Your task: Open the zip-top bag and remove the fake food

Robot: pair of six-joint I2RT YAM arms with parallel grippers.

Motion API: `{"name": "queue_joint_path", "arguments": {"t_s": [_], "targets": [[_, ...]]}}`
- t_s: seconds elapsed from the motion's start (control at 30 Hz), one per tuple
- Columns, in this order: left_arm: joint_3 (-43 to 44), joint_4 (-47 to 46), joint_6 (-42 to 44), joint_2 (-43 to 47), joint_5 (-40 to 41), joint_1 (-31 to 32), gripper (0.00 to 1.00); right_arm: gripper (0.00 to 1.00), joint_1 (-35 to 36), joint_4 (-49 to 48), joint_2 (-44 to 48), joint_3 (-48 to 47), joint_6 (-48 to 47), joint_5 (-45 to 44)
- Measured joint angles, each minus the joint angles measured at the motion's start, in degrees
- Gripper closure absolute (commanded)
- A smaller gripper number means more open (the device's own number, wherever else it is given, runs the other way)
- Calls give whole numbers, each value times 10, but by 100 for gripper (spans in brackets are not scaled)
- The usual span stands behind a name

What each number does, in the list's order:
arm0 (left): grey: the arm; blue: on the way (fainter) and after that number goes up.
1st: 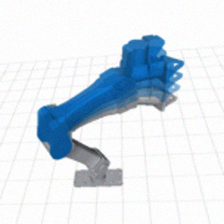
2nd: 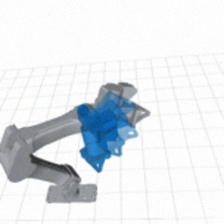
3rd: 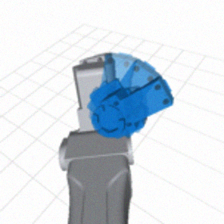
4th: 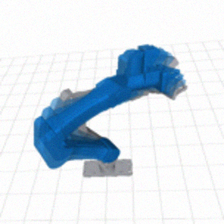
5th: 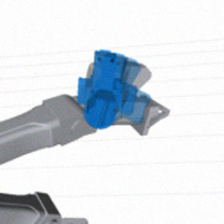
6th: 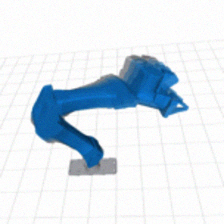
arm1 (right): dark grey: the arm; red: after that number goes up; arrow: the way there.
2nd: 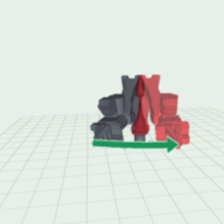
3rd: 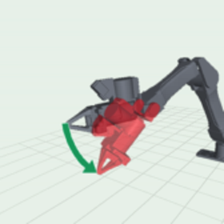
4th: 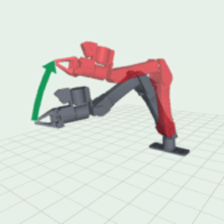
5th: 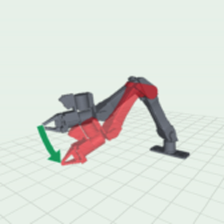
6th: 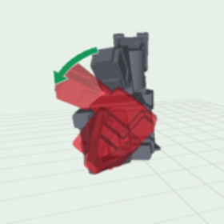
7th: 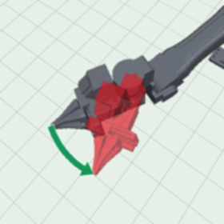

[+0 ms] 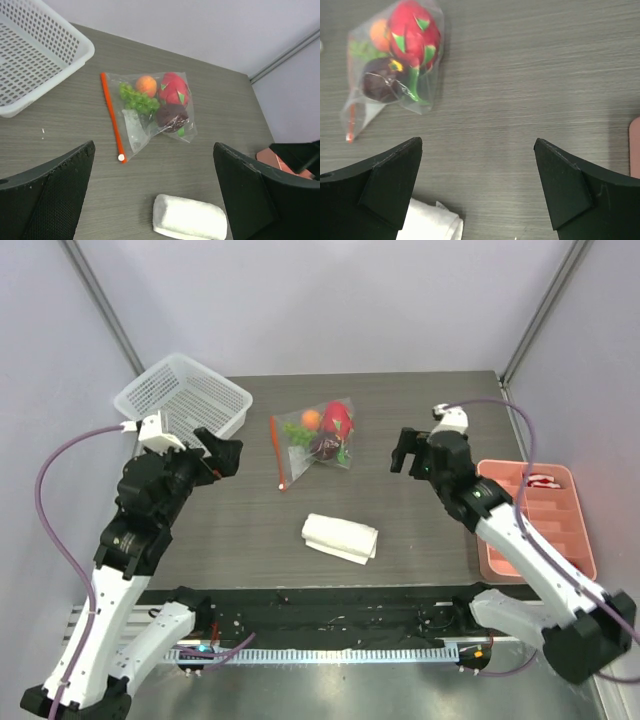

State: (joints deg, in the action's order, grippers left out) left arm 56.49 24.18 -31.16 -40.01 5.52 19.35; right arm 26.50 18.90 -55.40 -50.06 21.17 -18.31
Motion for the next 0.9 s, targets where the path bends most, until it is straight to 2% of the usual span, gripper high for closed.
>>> {"name": "queue_joint_path", "arguments": {"t_s": [0.1, 0.2, 0.33, 0.43, 0.67, 0.77, 0.87, 0.9], "targets": [[36, 29, -3, -28, 7, 0, 0, 0, 28, 14, -106, -52, -16, -17], [35, 58, -4, -26, 20, 0, 0, 0, 106, 30, -210, -127, -45, -31], [18, 77, -3, 36, 34, 0, 0, 0, 188, 20, -356, -275, -70, -18], [21, 90, -3, 76, 44, 0, 0, 0, 216, -1, -451, -363, -27, 1], [26, 123, -14, 68, 44, 0, 2, 1, 217, -33, -565, -376, 173, 1], [25, 139, -21, 48, 33, 0, 2, 0, 218, -53, -584, -347, 260, -14], [16, 139, -30, 41, 19, 0, 3, 6, 220, -69, -585, -318, 330, -33], [12, 139, -32, 41, 17, 0, 3, 16, 222, -76, -587, -312, 355, -39]]}}
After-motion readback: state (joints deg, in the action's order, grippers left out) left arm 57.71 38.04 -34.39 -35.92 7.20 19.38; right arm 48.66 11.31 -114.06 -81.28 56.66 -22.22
